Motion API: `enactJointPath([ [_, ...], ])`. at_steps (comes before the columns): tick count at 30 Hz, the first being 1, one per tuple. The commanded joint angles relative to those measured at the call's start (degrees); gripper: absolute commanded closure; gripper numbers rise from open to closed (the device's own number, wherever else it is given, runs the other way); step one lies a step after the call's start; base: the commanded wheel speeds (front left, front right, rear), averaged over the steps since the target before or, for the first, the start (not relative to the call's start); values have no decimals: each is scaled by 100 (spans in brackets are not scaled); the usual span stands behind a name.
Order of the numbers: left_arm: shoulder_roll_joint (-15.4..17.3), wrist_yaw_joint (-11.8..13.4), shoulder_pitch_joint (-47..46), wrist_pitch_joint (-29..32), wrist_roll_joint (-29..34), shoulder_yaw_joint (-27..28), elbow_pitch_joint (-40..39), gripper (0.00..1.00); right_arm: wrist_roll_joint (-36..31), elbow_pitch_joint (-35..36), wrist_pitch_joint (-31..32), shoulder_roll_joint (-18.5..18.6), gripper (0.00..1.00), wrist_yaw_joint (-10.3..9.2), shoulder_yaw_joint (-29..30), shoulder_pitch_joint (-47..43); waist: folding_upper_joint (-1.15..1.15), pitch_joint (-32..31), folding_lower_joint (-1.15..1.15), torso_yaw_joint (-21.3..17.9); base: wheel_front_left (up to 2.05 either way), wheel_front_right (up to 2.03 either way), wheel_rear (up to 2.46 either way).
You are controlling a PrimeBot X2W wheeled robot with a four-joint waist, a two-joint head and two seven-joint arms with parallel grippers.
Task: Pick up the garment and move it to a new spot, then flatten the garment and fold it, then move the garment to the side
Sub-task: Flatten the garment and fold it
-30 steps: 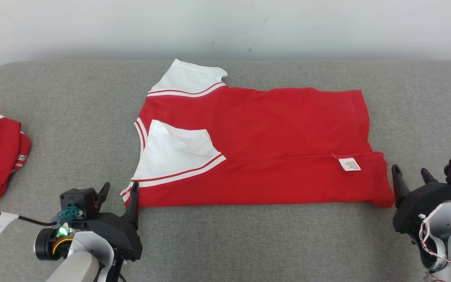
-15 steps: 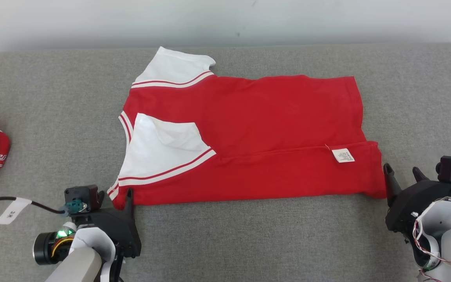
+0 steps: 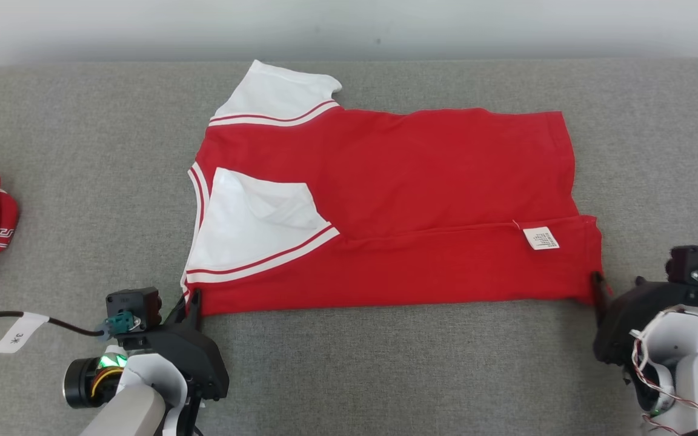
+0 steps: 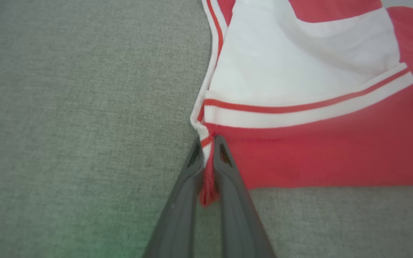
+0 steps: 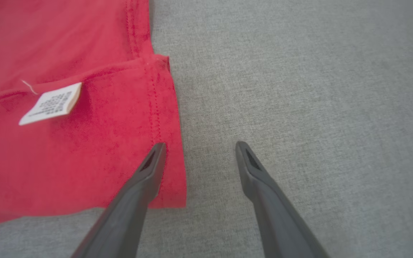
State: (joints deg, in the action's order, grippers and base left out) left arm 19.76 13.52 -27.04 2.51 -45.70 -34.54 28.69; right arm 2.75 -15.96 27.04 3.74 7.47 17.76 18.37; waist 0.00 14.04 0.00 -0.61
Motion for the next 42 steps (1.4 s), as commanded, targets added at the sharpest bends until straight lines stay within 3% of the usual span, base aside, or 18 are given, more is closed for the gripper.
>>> enactJointPath([
  [1,-43,-15,134,20,-30,-39,61,100,-8,-61,57,-31,0,6,-64,67,0,35,0,27,0,0,0],
  [10,-83,-28,66,-26,-65,-55,156,100,128,-476,506,-87,0,7,-379,181,0,98,0,80,0,0,0],
  [11,-99,-42,73,-36,-81,-67,183,100,206,-552,639,-100,7,14,-465,172,0,91,0,93,0,0,0],
  [12,-106,-52,75,-40,-91,-73,199,100,250,-584,699,-109,30,14,-510,158,0,85,0,99,0,0,0],
  [13,-108,-64,80,-45,-95,-79,215,100,280,-595,731,-114,75,14,-527,152,0,77,0,104,0,0,0],
  [14,-114,-73,88,-52,-102,-82,232,100,294,-597,756,-116,95,14,-529,143,0,65,0,109,0,0,0],
  [15,-117,-64,101,-54,-104,-84,239,100,278,-602,775,-117,100,14,-522,128,0,49,0,113,0,0,0],
  [28,37,-191,564,-212,-246,-37,-76,100,485,11,683,-77,100,6,-173,-297,0,-495,0,79,0,0,0],
  [34,308,-49,1124,-107,-361,-11,-672,100,680,605,969,-79,100,6,-113,-903,0,-793,0,41,0,0,0],
  [42,654,460,2000,-96,-280,-39,-1606,100,1137,1193,1085,-77,100,5,-150,-1787,0,-909,0,30,0,0,0],
])
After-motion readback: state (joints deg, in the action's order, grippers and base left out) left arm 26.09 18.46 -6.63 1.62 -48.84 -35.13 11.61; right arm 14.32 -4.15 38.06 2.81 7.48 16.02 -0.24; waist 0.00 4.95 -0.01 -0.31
